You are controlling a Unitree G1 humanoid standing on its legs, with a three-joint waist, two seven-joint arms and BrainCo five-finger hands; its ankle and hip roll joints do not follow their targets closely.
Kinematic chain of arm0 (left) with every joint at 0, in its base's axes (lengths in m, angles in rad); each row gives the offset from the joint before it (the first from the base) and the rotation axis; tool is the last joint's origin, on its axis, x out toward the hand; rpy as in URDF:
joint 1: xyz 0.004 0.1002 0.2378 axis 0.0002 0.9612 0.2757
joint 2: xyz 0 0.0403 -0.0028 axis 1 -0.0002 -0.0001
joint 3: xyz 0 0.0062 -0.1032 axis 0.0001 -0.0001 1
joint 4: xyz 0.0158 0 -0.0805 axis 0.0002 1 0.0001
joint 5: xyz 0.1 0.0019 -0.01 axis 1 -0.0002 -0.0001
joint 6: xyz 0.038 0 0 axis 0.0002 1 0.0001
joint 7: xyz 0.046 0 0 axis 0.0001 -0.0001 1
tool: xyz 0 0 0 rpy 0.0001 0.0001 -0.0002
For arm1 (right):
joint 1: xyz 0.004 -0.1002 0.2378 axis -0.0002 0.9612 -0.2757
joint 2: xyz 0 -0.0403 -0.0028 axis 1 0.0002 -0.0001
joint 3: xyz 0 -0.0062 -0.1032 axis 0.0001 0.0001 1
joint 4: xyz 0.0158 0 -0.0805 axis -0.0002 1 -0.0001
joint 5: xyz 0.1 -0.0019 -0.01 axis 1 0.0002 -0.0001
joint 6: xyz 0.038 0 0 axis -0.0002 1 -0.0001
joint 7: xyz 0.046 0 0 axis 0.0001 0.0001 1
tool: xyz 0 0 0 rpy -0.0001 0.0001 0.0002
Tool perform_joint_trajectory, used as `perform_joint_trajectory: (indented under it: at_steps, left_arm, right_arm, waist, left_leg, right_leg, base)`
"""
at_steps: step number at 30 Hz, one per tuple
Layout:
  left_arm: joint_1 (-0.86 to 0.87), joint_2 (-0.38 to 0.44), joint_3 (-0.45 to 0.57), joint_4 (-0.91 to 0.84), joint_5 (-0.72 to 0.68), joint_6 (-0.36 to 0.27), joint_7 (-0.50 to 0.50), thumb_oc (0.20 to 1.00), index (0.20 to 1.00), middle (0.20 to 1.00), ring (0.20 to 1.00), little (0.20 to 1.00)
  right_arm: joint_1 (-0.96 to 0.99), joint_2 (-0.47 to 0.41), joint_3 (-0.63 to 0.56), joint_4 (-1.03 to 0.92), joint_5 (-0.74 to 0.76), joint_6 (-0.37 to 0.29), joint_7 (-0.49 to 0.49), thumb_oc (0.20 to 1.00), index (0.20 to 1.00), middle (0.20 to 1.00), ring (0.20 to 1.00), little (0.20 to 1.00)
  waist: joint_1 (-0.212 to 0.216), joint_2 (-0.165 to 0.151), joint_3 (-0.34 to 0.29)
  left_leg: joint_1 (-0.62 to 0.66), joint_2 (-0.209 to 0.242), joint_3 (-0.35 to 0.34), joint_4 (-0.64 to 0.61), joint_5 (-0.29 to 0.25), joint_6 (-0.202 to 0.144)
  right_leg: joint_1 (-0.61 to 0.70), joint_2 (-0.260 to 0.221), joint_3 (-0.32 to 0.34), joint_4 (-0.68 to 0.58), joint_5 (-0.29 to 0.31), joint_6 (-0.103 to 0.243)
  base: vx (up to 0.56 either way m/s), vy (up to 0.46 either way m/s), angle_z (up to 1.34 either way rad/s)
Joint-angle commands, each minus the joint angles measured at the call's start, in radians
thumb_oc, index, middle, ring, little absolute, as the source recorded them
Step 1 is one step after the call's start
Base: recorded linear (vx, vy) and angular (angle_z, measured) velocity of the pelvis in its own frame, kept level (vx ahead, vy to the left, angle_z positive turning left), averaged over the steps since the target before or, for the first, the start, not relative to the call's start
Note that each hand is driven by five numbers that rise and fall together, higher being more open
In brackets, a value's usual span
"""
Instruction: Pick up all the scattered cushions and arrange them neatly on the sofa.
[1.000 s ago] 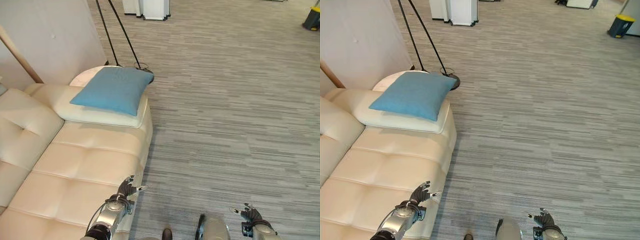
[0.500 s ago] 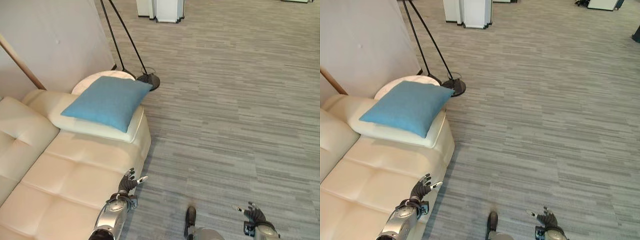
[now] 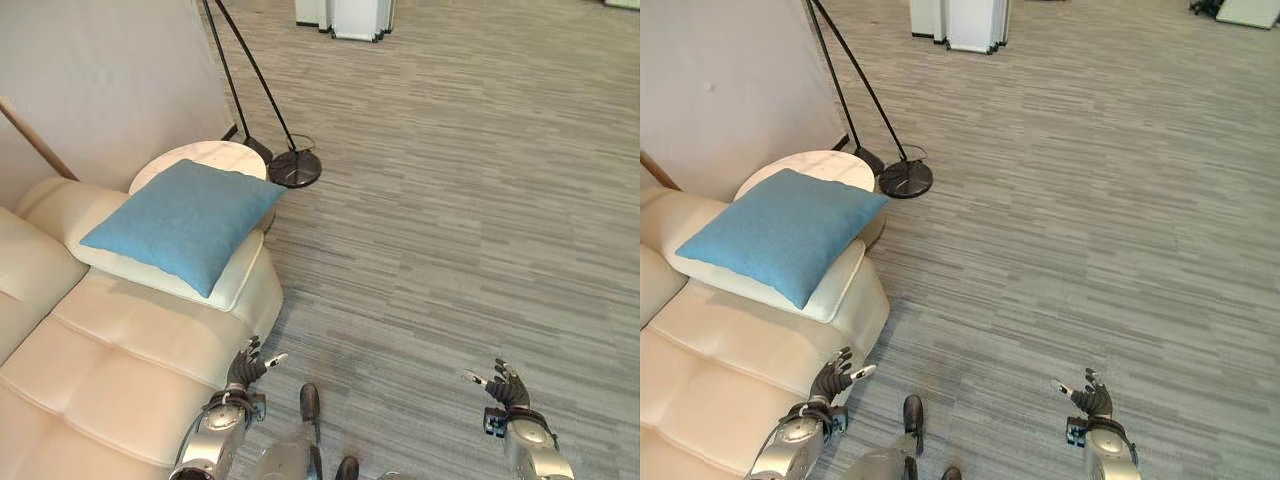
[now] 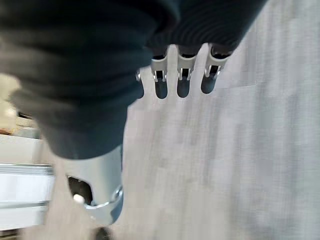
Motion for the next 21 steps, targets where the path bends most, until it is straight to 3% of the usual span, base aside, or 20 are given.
perform_joint_trajectory:
  at_steps: [1, 2, 3, 5, 7, 8, 10, 12, 14, 16, 17, 19, 21]
  left_arm:
    - [-0.070, 0.008, 0.006, -0.039, -0.005, -0.038, 0.014, 1.000, 1.000, 1.000, 1.000, 1.000]
    - [-0.076, 0.013, 0.011, -0.036, -0.018, -0.036, 0.025, 1.000, 1.000, 1.000, 1.000, 1.000]
    - [-0.073, 0.015, 0.014, -0.034, -0.017, -0.037, 0.026, 1.000, 1.000, 1.000, 1.000, 1.000]
    - [-0.045, 0.019, 0.026, -0.046, -0.015, -0.029, 0.018, 1.000, 1.000, 1.000, 1.000, 1.000]
    - [-0.037, 0.023, 0.028, -0.044, -0.013, -0.017, 0.008, 1.000, 1.000, 1.000, 1.000, 1.000]
    - [-0.043, 0.022, 0.022, -0.036, -0.012, -0.014, 0.001, 1.000, 1.000, 1.000, 1.000, 1.000]
    - [-0.057, 0.021, 0.019, -0.020, -0.017, -0.016, 0.002, 1.000, 1.000, 1.000, 1.000, 1.000]
    - [-0.063, 0.017, 0.020, -0.007, -0.018, -0.013, 0.003, 1.000, 1.000, 1.000, 1.000, 1.000]
    - [-0.071, 0.020, 0.036, 0.003, -0.012, -0.013, 0.006, 1.000, 1.000, 1.000, 1.000, 1.000]
    - [-0.075, 0.024, 0.044, 0.012, -0.009, -0.016, 0.009, 1.000, 1.000, 1.000, 1.000, 1.000]
    - [-0.076, 0.024, 0.045, 0.014, -0.006, -0.018, 0.011, 1.000, 1.000, 1.000, 1.000, 1.000]
    - [-0.081, 0.020, 0.039, 0.031, -0.001, -0.018, 0.006, 1.000, 1.000, 1.000, 1.000, 1.000]
    - [-0.072, 0.009, 0.045, 0.046, -0.015, -0.021, 0.012, 1.000, 1.000, 1.000, 1.000, 1.000]
  right_arm:
    - [0.009, -0.078, 0.017, -0.076, -0.038, -0.040, -0.018, 1.000, 1.000, 1.000, 1.000, 1.000]
    - [-0.008, -0.073, 0.028, -0.066, -0.039, -0.042, -0.019, 1.000, 1.000, 1.000, 1.000, 1.000]
    - [-0.011, -0.072, 0.030, -0.067, -0.041, -0.043, -0.015, 1.000, 1.000, 1.000, 1.000, 1.000]
    - [0.000, -0.057, 0.030, -0.046, -0.039, -0.037, -0.014, 1.000, 1.000, 1.000, 1.000, 1.000]
    - [0.030, -0.053, 0.020, -0.039, -0.041, -0.027, -0.014, 1.000, 1.000, 1.000, 1.000, 1.000]
    - [0.057, -0.049, 0.006, -0.027, -0.024, -0.030, -0.011, 1.000, 1.000, 1.000, 1.000, 1.000]
    - [0.054, -0.049, 0.004, -0.012, -0.005, -0.034, -0.009, 1.000, 1.000, 1.000, 1.000, 1.000]
    - [0.047, -0.050, 0.003, 0.006, 0.011, -0.037, -0.009, 1.000, 1.000, 1.000, 1.000, 1.000]
    - [0.048, -0.055, -0.001, 0.009, 0.013, -0.036, -0.014, 1.000, 1.000, 1.000, 1.000, 1.000]
    - [0.050, -0.059, -0.004, 0.009, 0.007, -0.029, -0.019, 1.000, 1.000, 1.000, 1.000, 1.000]
    - [0.052, -0.065, -0.004, 0.011, 0.001, -0.026, -0.021, 1.000, 1.000, 1.000, 1.000, 1.000]
    - [0.057, -0.066, 0.004, 0.014, 0.001, -0.030, -0.013, 1.000, 1.000, 1.000, 1.000, 1.000]
    - [0.062, -0.078, 0.022, 0.022, -0.007, -0.030, 0.003, 1.000, 1.000, 1.000, 1.000, 1.000]
  waist:
    - [-0.026, 0.069, -0.040]
    - [-0.021, 0.069, -0.024]
    - [-0.019, 0.069, -0.012]
    - [-0.025, 0.080, 0.020]
    - [-0.040, 0.082, 0.033]
    - [-0.044, 0.084, 0.038]
    - [-0.041, 0.082, 0.047]
    - [-0.040, 0.077, 0.049]
    - [-0.037, 0.065, 0.048]
    - [-0.038, 0.049, 0.041]
    - [-0.040, 0.045, 0.036]
    - [-0.044, 0.040, 0.025]
    - [-0.046, 0.042, 0.001]
  left_leg:
    - [0.106, 0.034, -0.099, -0.186, 0.024, -0.044]
    - [0.126, 0.019, -0.092, -0.176, -0.002, -0.013]
    - [0.143, 0.010, -0.088, -0.179, -0.013, 0.002]
    - [0.263, -0.028, -0.113, -0.211, -0.069, 0.046]
    - [0.289, -0.029, -0.171, -0.211, -0.068, 0.055]
    - [0.313, -0.008, -0.211, -0.211, -0.070, 0.037]
    - [0.328, 0.005, -0.235, -0.200, -0.081, 0.021]
    - [0.336, 0.013, -0.254, -0.188, -0.099, 0.002]
    - [0.353, 0.009, -0.288, -0.182, -0.115, -0.017]
    - [0.367, 0.004, -0.317, -0.180, -0.130, -0.027]
    - [0.377, 0.004, -0.338, -0.172, -0.138, -0.033]
    - [0.379, 0.003, -0.367, -0.147, -0.145, -0.040]
    - [0.394, 0.036, -0.389, -0.077, -0.155, -0.059]
  right_leg:
    - [-0.002, -0.153, 0.122, 0.074, 0.153, 0.004]
    - [-0.095, -0.204, 0.130, 0.260, 0.232, 0.029]
    - [-0.134, -0.226, 0.136, 0.366, 0.276, 0.037]
    - [-0.185, -0.326, 0.142, 0.706, 0.371, 0.050]
    - [-0.263, -0.307, 0.178, 0.815, 0.352, 0.018]
    - [-0.309, -0.219, 0.208, 0.685, 0.256, -0.012]
    - [-0.316, -0.162, 0.228, 0.490, 0.208, -0.015]
    - [-0.309, -0.082, 0.285, 0.203, 0.221, -0.001]
    - [-0.298, -0.041, 0.363, -0.078, 0.299, 0.026]
    - [-0.298, -0.028, 0.399, -0.175, 0.351, 0.043]
    - [-0.293, -0.027, 0.385, -0.169, 0.363, 0.046]
    - [-0.273, -0.030, 0.384, -0.169, 0.354, 0.035]
    - [-0.246, -0.010, 0.400, -0.144, 0.344, 0.007]
  base:
    - [0.51, 0.496, -0.14]
    - [0.30, 0.415, 0.14]
    - [0.39, 0.501, 0.02]
    - [0.49, 0.437, 0.43]
    - [0.39, 0.121, 0.84]
    - [0.41, -0.059, 1.18]
    - [0.28, -0.130, 1.38]
    - [0.23, -0.162, 0.99]
    - [0.30, -0.171, 0.33]
    - [0.31, -0.173, 0.37]
    - [0.34, -0.201, 0.94]
    - [0.31, -0.186, 1.26]
    - [0.45, -0.299, 1.28]
